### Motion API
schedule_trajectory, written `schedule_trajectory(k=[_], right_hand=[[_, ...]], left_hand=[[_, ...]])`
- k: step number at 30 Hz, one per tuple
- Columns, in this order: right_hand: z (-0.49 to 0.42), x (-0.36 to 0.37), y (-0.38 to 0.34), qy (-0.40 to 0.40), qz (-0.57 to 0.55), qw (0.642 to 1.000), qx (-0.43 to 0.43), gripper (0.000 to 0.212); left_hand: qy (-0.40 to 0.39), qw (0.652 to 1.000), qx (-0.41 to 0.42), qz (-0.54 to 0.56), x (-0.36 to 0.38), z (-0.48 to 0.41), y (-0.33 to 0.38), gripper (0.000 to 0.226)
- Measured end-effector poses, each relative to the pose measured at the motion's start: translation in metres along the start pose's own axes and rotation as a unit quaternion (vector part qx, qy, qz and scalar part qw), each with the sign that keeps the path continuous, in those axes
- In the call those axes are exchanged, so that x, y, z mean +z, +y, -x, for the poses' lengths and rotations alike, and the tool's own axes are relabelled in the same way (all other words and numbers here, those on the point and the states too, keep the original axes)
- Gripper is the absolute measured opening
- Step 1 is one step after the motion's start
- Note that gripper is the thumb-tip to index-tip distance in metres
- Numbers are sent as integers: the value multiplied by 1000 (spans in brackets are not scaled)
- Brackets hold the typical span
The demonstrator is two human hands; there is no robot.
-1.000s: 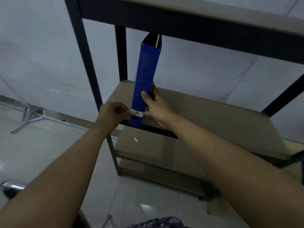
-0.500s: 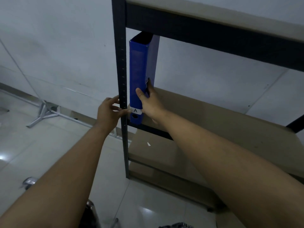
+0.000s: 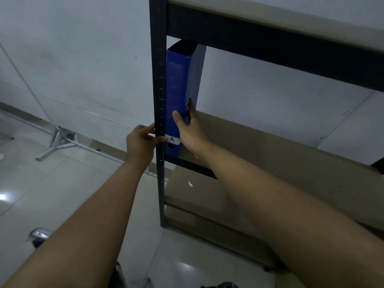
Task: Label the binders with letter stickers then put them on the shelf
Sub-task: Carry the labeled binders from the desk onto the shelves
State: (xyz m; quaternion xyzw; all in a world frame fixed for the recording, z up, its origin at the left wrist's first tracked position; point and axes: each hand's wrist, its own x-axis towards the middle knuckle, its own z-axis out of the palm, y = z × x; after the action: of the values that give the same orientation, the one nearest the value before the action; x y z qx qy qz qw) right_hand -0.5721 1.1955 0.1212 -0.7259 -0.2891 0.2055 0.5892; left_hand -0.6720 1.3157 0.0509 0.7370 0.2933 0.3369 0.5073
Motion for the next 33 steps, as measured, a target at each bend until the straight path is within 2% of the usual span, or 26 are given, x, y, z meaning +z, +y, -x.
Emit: schedule_trajectory(k=[2, 6, 9, 12, 15, 19, 21, 25, 30, 33], right_hand=[[2, -2, -1, -4, -13, 1000, 1, 67], [3, -5, -5, -9, -20, 1000, -8, 53], [3, -6, -5, -18, -18, 1000, -3, 53], [3, -7, -7, -29, -14, 999, 0, 55], [3, -12, -9, -39, -31, 999, 22, 65], [8, -20, -6, -41, -45, 997, 47, 82], [14, -26, -5, -41, -53, 997, 48, 85], [32, -45, -1, -27, -43, 998, 36, 64], [66, -88, 18, 31, 35, 998, 35, 32], [92, -124, 33, 59, 74, 995, 14, 23]], left_hand=[[-1, 1000, 4, 9, 0, 0, -2, 52], [2, 1000, 11, -2, 3, 5, -5, 48], [4, 1000, 9, 3, 6, 7, -2, 49], [-6, 997, 46, -54, 5, 11, -2, 48], [-1, 987, 84, -134, 5, 18, -2, 51], [15, 990, 67, -124, 10, 31, -2, 61], [42, 989, 63, -127, 13, 37, 1, 56], [117, 981, 85, -130, 27, 49, 13, 36], [58, 977, 162, -123, 61, 67, 22, 20], [5, 977, 173, -128, 90, 80, 25, 18]])
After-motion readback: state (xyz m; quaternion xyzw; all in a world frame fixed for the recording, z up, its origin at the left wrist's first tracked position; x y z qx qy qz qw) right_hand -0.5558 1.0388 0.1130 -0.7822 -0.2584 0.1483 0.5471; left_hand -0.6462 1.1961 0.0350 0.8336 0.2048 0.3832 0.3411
